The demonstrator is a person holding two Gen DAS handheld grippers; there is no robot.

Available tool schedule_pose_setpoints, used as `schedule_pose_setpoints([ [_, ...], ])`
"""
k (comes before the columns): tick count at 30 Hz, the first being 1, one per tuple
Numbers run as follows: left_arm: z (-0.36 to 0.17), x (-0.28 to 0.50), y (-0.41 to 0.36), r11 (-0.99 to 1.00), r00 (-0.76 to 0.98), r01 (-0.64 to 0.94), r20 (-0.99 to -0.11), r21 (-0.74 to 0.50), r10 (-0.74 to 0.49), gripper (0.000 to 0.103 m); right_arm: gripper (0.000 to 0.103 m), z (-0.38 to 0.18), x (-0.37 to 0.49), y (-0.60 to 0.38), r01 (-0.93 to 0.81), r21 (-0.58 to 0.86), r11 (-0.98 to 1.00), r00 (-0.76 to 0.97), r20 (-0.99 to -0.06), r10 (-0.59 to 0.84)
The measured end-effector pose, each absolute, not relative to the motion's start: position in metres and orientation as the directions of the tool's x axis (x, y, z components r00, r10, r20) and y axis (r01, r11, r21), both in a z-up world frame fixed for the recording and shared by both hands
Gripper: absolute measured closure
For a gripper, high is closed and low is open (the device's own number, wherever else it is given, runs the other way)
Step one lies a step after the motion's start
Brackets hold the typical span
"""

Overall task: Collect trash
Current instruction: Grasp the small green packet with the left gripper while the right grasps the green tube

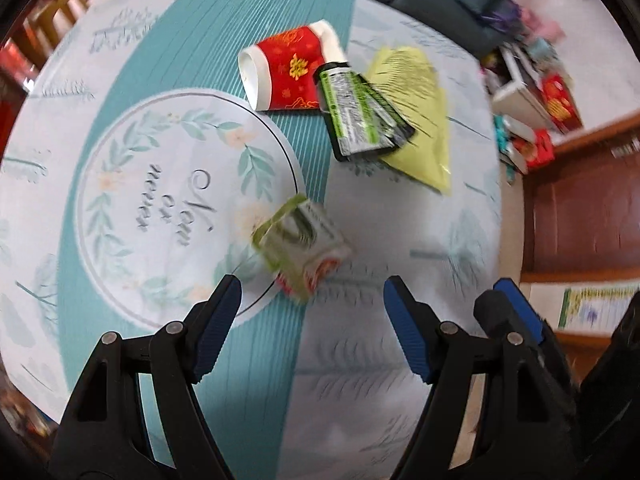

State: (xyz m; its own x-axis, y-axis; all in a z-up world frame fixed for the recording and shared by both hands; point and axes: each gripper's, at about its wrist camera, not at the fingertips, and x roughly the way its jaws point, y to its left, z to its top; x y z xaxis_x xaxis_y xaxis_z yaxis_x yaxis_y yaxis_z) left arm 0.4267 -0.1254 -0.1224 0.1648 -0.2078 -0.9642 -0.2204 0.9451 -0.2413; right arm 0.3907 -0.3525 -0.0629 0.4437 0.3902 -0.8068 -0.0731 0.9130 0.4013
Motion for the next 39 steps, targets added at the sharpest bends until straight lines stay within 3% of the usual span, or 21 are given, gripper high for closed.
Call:
schedule_pose_setpoints([
  [13,-0.183,0.467,-0.132,0.868,0.044,-0.478,-0.991,-0.131,-0.126,0.034,0.046,-0.086,0.467,-0.344,-0.205,0.363,0.909,0.409,-0.812,0.416],
  [15,-0.190,0.466,-0.131,0.854,0.029,-0.502,-0.990,-0.135,-0.140,0.056,0.047,-0.086,0.474,-0.337,-0.232,0.355,0.906,0.406,-0.811,0.422],
  [20,-0.185,0.464,-0.129,0.859,0.057,-0.485,-0.986,-0.164,-0.156,0.080,0.047,-0.091,0.495,-0.309,-0.306,0.336,0.891,0.389,-0.810,0.439],
  [30,-0.161,0.465,-0.095,0.868,0.169,-0.483,-0.985,-0.114,-0.035,0.084,0.047,-0.116,0.526,-0.241,-0.432,0.218,0.875,0.356,-0.850,0.388],
  [33,-0.158,0.463,-0.088,0.865,0.187,-0.491,-0.982,-0.102,-0.010,0.084,0.057,-0.130,0.532,-0.228,-0.442,0.178,0.879,0.333,-0.878,0.344],
  [35,-0.157,0.462,-0.086,0.861,0.193,-0.498,-0.981,-0.100,-0.003,0.084,0.073,-0.139,0.532,-0.221,-0.449,0.145,0.882,0.319,-0.896,0.310],
  [39,-0.153,0.454,-0.063,0.849,0.192,-0.517,-0.981,-0.110,-0.011,0.084,0.089,-0.147,0.531,-0.221,-0.432,0.176,0.885,0.293,-0.900,0.322],
])
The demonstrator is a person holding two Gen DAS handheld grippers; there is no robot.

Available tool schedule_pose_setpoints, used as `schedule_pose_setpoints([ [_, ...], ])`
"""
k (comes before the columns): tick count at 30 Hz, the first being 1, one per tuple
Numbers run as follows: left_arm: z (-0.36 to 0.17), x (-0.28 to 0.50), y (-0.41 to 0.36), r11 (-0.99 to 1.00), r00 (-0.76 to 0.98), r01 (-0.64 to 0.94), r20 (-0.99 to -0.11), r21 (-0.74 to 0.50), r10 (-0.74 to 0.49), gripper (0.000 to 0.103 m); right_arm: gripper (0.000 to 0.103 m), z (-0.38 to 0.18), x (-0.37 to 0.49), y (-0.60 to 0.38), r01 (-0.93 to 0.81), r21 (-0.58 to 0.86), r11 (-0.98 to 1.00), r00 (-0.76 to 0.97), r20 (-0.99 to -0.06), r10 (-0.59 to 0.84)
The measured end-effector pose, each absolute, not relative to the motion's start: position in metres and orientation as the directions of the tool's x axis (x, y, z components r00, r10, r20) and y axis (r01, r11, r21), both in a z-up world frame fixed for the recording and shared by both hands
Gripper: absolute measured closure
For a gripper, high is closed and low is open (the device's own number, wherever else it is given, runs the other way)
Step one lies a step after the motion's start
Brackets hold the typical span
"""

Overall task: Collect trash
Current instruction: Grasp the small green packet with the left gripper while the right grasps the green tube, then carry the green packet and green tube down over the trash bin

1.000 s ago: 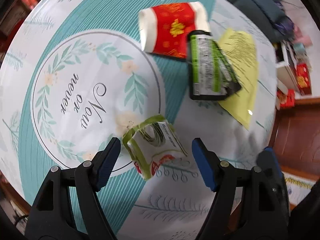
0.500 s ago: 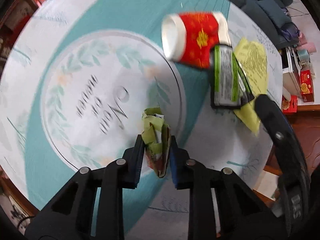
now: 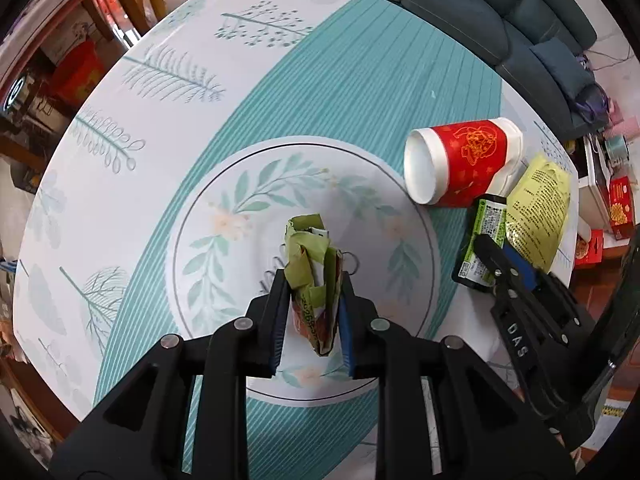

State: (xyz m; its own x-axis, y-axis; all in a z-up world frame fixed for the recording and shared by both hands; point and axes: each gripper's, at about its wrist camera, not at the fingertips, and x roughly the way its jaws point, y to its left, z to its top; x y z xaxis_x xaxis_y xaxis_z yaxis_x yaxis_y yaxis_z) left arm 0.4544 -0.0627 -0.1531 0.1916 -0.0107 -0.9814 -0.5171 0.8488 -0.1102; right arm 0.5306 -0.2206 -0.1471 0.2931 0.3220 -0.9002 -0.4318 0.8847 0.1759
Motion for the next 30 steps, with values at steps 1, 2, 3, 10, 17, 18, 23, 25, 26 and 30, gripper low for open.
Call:
schedule_pose_setpoints([
  [1,-0.153,0.452,-0.061,0.847,0.193,-0.519,-0.981,-0.112,-0.012,0.084,0.092,-0.146,0.530,-0.223,-0.416,0.210,0.885,0.289,-0.892,0.348],
  [2,-0.152,0.450,-0.059,0.847,0.195,-0.520,-0.981,-0.115,-0.014,0.084,0.093,-0.145,0.528,-0.226,-0.403,0.238,0.884,0.288,-0.884,0.369],
  [3,-0.148,0.444,-0.050,0.846,0.199,-0.519,-0.980,-0.120,-0.017,0.084,0.094,-0.143,0.527,-0.228,-0.396,0.252,0.883,0.289,-0.878,0.381],
  [10,-0.124,0.416,-0.031,0.877,0.222,-0.464,-0.975,-0.123,-0.019,0.084,0.096,-0.118,0.490,-0.239,-0.353,0.379,0.855,0.292,-0.824,0.485],
  [17,-0.097,0.380,-0.021,0.921,0.272,-0.367,-0.962,-0.127,-0.024,0.084,0.096,-0.098,0.432,-0.231,-0.314,0.459,0.831,0.246,-0.806,0.538],
  [18,-0.092,0.371,-0.021,0.930,0.279,-0.345,-0.960,-0.127,-0.028,0.084,0.096,-0.096,0.421,-0.228,-0.312,0.459,0.832,0.245,-0.807,0.537],
  [23,-0.074,0.330,-0.016,0.958,0.299,-0.260,-0.954,-0.117,-0.035,0.084,0.096,-0.081,0.368,-0.214,-0.280,0.453,0.846,0.251,-0.817,0.520],
  [25,-0.068,0.312,-0.009,0.966,0.312,-0.228,-0.949,-0.121,-0.045,0.084,0.096,-0.071,0.345,-0.207,-0.271,0.447,0.853,0.269,-0.815,0.513],
  [26,-0.064,0.304,-0.006,0.969,0.319,-0.214,-0.947,-0.122,-0.049,0.084,0.096,-0.065,0.335,-0.203,-0.267,0.444,0.855,0.280,-0.813,0.510],
  [30,-0.048,0.267,0.011,0.981,0.349,-0.148,-0.935,-0.126,-0.067,0.084,0.096,-0.042,0.290,-0.186,-0.241,0.436,0.867,0.342,-0.798,0.496],
])
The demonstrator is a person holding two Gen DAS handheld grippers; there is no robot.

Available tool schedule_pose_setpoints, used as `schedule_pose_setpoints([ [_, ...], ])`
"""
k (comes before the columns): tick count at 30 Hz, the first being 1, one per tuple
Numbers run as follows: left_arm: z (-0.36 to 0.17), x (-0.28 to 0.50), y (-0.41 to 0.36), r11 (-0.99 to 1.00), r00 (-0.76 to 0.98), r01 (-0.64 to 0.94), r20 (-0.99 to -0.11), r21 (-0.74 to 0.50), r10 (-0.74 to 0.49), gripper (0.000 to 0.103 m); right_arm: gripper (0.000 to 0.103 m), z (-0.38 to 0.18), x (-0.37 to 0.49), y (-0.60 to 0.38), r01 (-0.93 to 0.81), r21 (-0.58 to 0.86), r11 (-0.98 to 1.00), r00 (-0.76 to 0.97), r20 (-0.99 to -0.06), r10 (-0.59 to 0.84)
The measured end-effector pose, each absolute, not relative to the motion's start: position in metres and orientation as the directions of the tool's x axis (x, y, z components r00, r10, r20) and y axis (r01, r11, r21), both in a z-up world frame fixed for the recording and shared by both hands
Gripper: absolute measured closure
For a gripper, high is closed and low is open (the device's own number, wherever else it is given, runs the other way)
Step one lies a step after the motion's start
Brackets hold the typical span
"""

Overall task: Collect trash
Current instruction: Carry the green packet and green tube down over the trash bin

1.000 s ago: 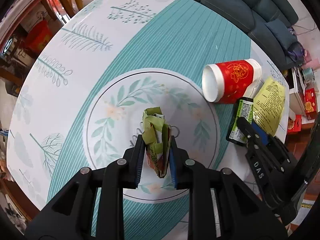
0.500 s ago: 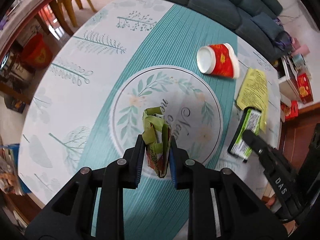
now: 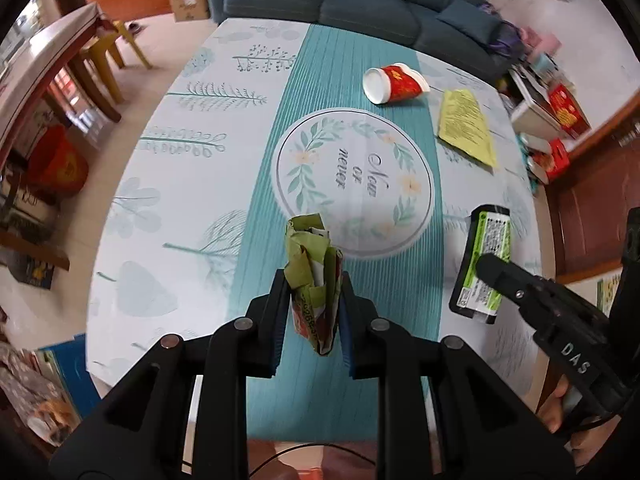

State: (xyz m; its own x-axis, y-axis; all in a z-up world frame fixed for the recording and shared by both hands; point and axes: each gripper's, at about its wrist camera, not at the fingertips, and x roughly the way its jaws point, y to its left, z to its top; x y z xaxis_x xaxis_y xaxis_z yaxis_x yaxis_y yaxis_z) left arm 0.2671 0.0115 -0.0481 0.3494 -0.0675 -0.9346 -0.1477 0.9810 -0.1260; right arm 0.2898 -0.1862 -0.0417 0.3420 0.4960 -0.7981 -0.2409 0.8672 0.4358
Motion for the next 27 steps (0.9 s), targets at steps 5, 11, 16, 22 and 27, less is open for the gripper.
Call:
schedule_pose_setpoints([
  [5,-0.029,0.222,0.030,0.989,0.398,-0.067,-0.913,-0.132,-0.095,0.084,0.096,-0.017,0.225,-0.163,-0.197,0.427,0.883,0.417,-0.778,0.470],
  [11,-0.012,0.164,0.058,0.988,0.428,0.009,-0.892,-0.156,-0.144,0.084,0.096,-0.006,0.150,-0.135,-0.142,0.414,0.899,0.453,-0.780,0.431],
  [16,-0.005,0.118,0.076,0.983,0.438,0.077,-0.881,-0.164,-0.182,0.084,0.096,0.000,0.094,-0.117,-0.092,0.399,0.912,0.483,-0.784,0.391],
  [22,-0.015,0.079,0.085,0.976,0.395,0.132,-0.894,-0.173,-0.212,0.084,0.096,-0.004,0.043,-0.100,-0.052,0.383,0.922,0.458,-0.811,0.363],
  [27,-0.022,0.060,0.082,0.971,0.371,0.154,-0.901,-0.181,-0.227,0.084,0.096,-0.009,0.014,-0.089,-0.061,0.351,0.934,0.421,-0.840,0.343],
])
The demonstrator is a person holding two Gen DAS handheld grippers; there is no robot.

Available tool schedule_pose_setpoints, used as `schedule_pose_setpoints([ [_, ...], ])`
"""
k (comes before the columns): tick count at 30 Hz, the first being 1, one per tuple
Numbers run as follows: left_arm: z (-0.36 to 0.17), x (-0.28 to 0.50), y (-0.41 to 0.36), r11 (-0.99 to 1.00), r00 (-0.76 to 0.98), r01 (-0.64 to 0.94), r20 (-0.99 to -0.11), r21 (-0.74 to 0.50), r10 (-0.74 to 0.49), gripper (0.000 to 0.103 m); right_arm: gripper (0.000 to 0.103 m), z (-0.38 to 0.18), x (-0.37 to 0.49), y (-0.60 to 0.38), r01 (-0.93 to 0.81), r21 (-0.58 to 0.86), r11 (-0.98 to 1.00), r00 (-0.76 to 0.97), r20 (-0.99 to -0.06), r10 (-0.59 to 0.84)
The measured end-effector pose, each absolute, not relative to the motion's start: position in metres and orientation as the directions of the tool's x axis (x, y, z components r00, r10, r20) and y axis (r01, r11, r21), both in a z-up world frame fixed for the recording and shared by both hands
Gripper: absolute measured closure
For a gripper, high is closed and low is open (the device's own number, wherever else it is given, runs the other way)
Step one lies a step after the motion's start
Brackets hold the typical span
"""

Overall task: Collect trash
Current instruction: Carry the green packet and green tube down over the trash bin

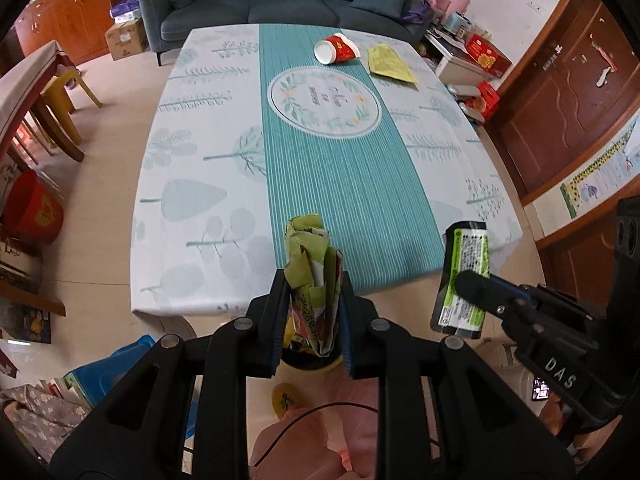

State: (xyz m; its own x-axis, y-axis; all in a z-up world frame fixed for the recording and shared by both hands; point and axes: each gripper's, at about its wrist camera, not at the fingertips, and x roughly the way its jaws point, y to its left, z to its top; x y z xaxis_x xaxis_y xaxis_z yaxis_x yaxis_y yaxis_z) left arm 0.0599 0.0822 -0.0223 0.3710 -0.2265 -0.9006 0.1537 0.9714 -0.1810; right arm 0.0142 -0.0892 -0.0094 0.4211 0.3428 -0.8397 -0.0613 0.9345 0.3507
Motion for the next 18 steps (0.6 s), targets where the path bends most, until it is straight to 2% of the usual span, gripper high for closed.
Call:
schedule_pose_setpoints([
  [9,-0.049,0.030,0.068,0.979,0.327,0.142,-0.926,-0.149,-0.189,0.084,0.096,-0.045,-0.003,-0.099,-0.059,0.357,0.932,0.331,-0.874,0.356],
  [14,-0.087,0.003,0.059,0.984,0.295,0.127,-0.942,-0.126,-0.158,0.084,0.096,-0.092,-0.022,-0.108,-0.043,0.392,0.919,0.253,-0.886,0.390],
  [18,-0.137,-0.022,0.048,0.986,0.243,0.122,-0.960,-0.111,-0.138,0.084,0.096,-0.145,-0.034,-0.118,-0.016,0.405,0.914,0.190,-0.896,0.401],
])
